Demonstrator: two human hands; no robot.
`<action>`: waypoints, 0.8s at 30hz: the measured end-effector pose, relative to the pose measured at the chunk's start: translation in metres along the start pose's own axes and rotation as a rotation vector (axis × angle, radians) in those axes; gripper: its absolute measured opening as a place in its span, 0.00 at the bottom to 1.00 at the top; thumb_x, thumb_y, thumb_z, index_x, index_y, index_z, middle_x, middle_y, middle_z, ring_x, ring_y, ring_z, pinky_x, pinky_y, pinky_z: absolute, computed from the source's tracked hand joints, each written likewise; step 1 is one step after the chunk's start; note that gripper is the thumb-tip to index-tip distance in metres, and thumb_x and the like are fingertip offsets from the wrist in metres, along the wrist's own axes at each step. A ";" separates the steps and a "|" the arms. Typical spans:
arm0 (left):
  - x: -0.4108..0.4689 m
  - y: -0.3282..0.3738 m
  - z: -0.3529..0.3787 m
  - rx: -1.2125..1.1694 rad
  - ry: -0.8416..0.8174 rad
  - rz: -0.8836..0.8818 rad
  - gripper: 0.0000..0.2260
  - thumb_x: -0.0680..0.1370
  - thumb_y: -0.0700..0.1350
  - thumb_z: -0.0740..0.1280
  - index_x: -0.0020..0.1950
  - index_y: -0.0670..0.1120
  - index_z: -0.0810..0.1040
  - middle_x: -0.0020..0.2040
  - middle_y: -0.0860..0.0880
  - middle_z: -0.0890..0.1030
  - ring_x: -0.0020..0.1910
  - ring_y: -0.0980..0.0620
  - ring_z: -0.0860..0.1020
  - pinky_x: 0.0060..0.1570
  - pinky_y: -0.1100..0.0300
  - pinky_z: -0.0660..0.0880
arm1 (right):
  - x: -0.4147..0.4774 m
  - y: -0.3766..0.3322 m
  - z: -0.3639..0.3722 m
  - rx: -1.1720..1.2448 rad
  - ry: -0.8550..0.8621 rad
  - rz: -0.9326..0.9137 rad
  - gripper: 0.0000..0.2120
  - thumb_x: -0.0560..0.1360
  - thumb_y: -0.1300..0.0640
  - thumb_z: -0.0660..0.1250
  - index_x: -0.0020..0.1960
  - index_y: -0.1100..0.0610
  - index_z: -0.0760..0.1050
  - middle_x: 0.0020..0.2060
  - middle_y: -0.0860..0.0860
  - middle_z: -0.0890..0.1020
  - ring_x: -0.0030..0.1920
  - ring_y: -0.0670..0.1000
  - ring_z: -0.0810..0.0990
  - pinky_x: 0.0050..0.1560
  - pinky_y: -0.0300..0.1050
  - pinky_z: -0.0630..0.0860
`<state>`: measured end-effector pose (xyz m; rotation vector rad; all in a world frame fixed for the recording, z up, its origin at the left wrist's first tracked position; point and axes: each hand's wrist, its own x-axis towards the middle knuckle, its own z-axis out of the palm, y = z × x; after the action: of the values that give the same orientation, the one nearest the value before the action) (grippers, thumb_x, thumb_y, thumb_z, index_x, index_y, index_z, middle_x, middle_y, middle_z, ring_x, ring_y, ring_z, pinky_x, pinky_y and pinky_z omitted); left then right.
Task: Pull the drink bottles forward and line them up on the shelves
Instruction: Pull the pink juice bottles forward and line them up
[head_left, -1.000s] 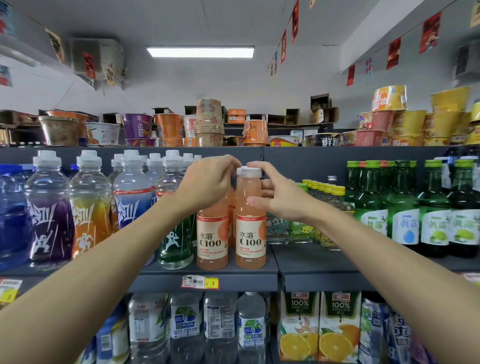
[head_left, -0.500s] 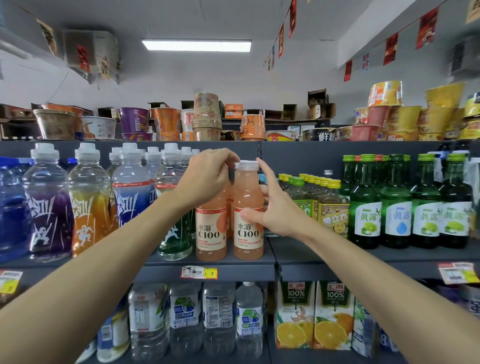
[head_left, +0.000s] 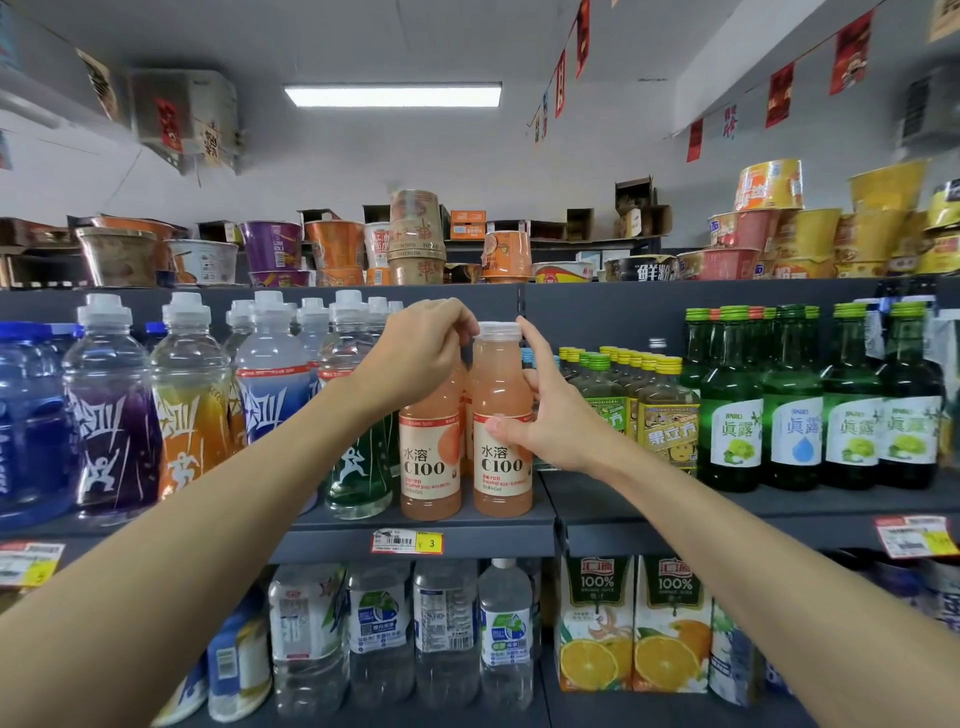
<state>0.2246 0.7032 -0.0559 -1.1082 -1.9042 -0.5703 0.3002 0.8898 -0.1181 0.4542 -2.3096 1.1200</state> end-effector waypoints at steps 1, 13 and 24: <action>-0.001 0.000 0.001 0.008 0.007 0.006 0.11 0.79 0.34 0.59 0.51 0.45 0.79 0.44 0.53 0.81 0.46 0.54 0.75 0.47 0.57 0.72 | -0.001 -0.001 0.000 -0.004 0.000 0.001 0.53 0.73 0.54 0.76 0.76 0.29 0.39 0.54 0.41 0.80 0.53 0.46 0.84 0.58 0.53 0.81; -0.045 0.011 0.032 0.006 0.258 -0.084 0.23 0.76 0.43 0.66 0.70 0.41 0.69 0.67 0.44 0.68 0.69 0.47 0.64 0.69 0.71 0.52 | -0.028 0.010 0.020 -0.115 0.067 0.002 0.46 0.75 0.49 0.73 0.79 0.38 0.43 0.65 0.44 0.77 0.58 0.44 0.79 0.59 0.44 0.75; -0.042 0.009 0.035 0.042 0.270 -0.089 0.23 0.76 0.39 0.65 0.71 0.40 0.67 0.67 0.43 0.67 0.69 0.47 0.63 0.69 0.73 0.50 | -0.030 0.013 0.024 -0.098 0.074 0.020 0.43 0.77 0.52 0.72 0.81 0.44 0.46 0.66 0.44 0.75 0.60 0.43 0.75 0.60 0.42 0.72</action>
<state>0.2279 0.7121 -0.1106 -0.8746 -1.7281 -0.6901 0.3099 0.8811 -0.1561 0.3476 -2.2971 1.0112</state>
